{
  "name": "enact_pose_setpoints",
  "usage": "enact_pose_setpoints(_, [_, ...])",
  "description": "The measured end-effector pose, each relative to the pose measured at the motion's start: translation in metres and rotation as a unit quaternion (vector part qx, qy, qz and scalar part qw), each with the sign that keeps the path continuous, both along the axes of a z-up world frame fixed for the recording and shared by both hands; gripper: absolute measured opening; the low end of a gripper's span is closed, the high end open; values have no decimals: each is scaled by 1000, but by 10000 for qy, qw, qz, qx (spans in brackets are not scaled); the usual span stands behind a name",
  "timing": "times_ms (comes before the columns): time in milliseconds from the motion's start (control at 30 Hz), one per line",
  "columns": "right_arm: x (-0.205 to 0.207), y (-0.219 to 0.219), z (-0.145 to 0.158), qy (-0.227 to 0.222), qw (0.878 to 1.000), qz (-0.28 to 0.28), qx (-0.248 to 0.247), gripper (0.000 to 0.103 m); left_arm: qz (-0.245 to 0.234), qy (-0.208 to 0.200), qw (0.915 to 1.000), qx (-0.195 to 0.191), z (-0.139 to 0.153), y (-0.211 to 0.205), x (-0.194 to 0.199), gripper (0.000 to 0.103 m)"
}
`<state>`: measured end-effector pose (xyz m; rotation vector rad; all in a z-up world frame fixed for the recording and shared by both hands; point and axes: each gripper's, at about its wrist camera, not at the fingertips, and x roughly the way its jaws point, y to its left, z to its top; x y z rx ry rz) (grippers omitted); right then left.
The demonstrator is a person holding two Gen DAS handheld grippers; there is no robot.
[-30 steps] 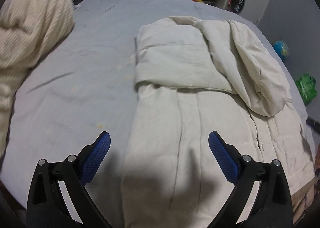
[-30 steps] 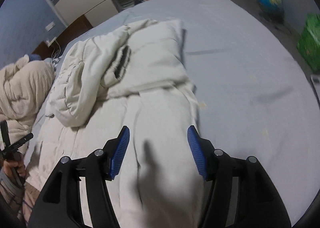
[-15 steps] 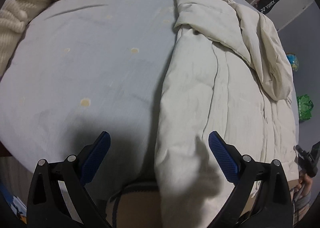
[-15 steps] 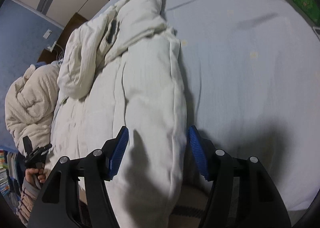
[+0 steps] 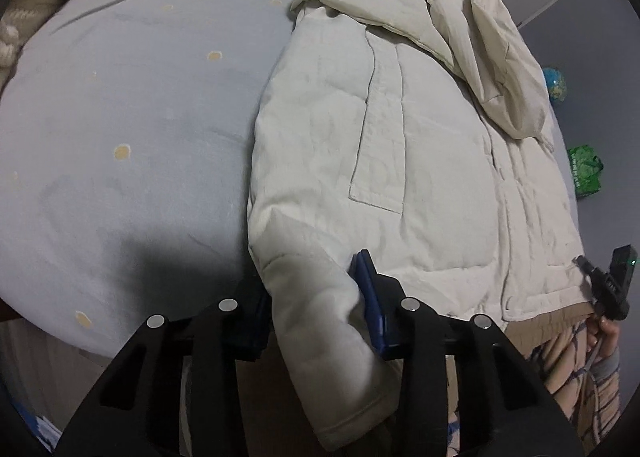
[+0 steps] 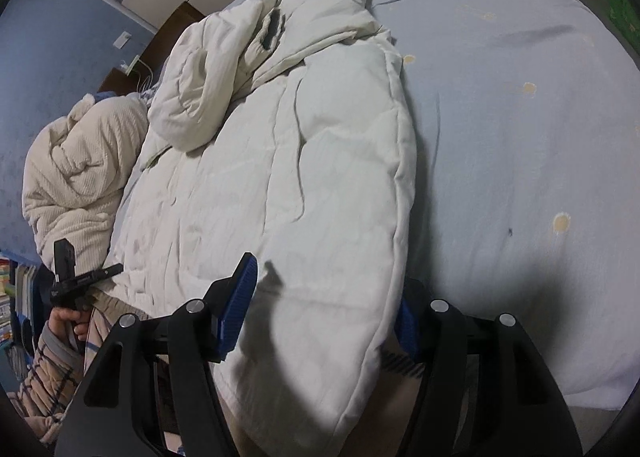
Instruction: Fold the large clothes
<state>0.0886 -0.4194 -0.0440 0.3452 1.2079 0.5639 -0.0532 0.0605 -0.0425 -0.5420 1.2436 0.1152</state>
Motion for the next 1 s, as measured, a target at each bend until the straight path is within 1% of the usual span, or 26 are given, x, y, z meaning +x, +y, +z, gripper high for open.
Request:
enact_pose_setpoints(33, [-2,1,0,-3,10000,47,15,56,-17,-19,10000,-44,0,-1,-1,34])
enact_pose_setpoints(100, [-6,2,1,-34,9999,144,48,41,-101,-75,9998,-131,0,-4,-4,30])
enact_pose_setpoints(167, [-10,4,4,-119,9996,237,82,33,-214,-161,9995,-141,3,-8,-5,20])
enact_pose_setpoints(200, [-13,5,7,-200,9993,288,108,29,-279,-197,9993,-116,5,-11,-6,19])
enact_pose_setpoints(267, [-17,7,12,-305,9988,355,113,29,-361,-232,9991,-46,7,-17,-9,17])
enact_pose_setpoints(467, [-29,1,12,-272,9988,366,188,28,-473,-376,9982,31,15,-25,-17,16])
enact_pose_setpoints(533, [-33,-2,12,-317,9986,350,243,24,-508,-398,9979,37,18,-25,-18,14])
enact_pose_setpoints(567, [-34,-3,13,-351,9984,345,266,20,-530,-436,9976,30,20,-26,-18,11])
enact_pose_setpoints(600, [-36,-5,15,-421,9980,343,326,15,-561,-502,9972,39,24,-26,-19,10])
enact_pose_setpoints(633, [-36,-6,17,-478,9976,339,375,14,-586,-612,9964,68,30,-27,-21,9])
enact_pose_setpoints(700, [-38,-11,27,-632,9954,309,655,10,-603,-816,9948,79,43,-27,-24,8])
enact_pose_setpoints(767, [-39,-16,39,-743,9918,260,1005,8,-622,-1013,9929,111,59,-25,-27,7])
enact_pose_setpoints(900, [-35,-23,57,-808,9847,134,1541,7,-710,-1118,9911,102,77,-22,-28,7])
enact_pose_setpoints(1000, [-30,-30,65,-769,9789,1,1894,7,-570,-1229,9905,-218,84,-11,-27,7])
